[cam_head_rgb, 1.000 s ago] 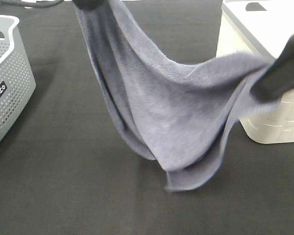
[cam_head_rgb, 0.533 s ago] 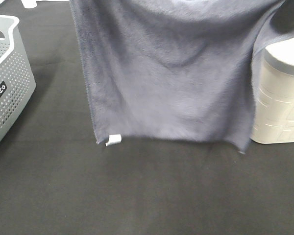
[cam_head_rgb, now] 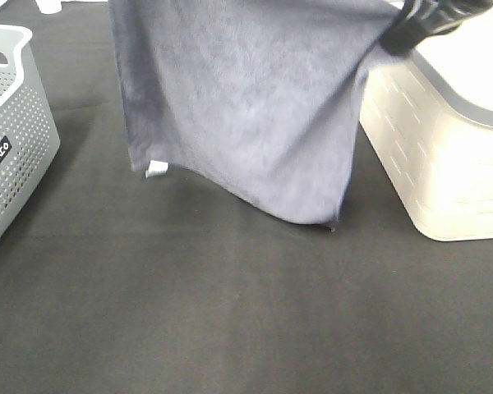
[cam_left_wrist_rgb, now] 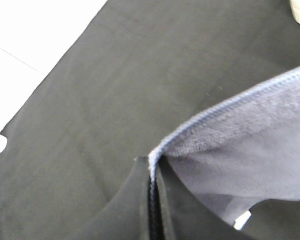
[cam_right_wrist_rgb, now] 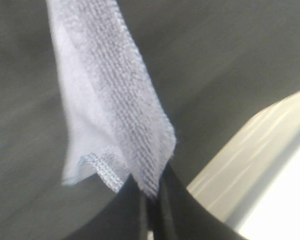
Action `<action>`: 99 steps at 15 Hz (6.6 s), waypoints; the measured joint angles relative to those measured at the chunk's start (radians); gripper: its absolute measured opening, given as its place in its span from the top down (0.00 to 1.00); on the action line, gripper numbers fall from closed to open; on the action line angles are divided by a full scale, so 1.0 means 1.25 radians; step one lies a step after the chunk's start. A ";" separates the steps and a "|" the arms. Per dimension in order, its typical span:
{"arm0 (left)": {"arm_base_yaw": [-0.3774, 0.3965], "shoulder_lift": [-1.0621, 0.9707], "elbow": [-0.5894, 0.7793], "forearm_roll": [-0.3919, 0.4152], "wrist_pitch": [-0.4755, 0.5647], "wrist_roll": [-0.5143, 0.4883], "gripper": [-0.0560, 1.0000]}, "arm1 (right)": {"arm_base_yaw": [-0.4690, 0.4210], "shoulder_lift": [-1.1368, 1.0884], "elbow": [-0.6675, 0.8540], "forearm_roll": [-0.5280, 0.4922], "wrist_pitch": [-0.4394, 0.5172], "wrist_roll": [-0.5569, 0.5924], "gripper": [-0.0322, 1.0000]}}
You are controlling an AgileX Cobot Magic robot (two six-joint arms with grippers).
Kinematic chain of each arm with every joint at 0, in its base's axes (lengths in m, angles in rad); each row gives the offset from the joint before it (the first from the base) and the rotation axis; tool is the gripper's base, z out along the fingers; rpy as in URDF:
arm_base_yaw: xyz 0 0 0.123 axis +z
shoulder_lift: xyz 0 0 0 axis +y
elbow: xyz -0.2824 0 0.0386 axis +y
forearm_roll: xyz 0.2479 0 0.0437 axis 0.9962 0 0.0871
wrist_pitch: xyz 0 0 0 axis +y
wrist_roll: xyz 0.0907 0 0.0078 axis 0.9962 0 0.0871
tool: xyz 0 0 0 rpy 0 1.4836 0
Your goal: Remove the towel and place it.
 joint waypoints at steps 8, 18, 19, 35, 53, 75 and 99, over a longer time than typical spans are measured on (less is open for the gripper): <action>0.019 0.079 0.000 0.018 -0.228 0.000 0.95 | 0.000 0.049 -0.003 -0.002 -0.346 -0.212 0.96; 0.126 0.194 0.000 0.021 -0.582 0.037 0.95 | 0.000 0.351 -0.344 0.062 -0.461 -0.213 0.96; 0.126 0.203 0.000 0.021 -0.566 0.041 0.95 | 0.000 0.362 -0.343 0.062 -0.442 -0.213 0.96; 0.173 0.302 -0.064 0.021 -0.657 0.066 0.95 | 0.000 0.455 -0.335 0.084 -0.645 -0.210 0.96; 0.116 0.306 -0.130 -0.180 0.452 0.213 0.95 | 0.000 0.462 -0.382 0.061 0.306 -0.023 0.96; 0.114 0.305 0.200 -0.304 0.462 0.284 0.95 | 0.006 0.388 0.066 0.153 0.326 0.022 0.96; 0.114 0.305 0.246 -0.302 0.463 0.210 0.57 | 0.006 0.388 0.139 0.229 0.325 0.158 0.38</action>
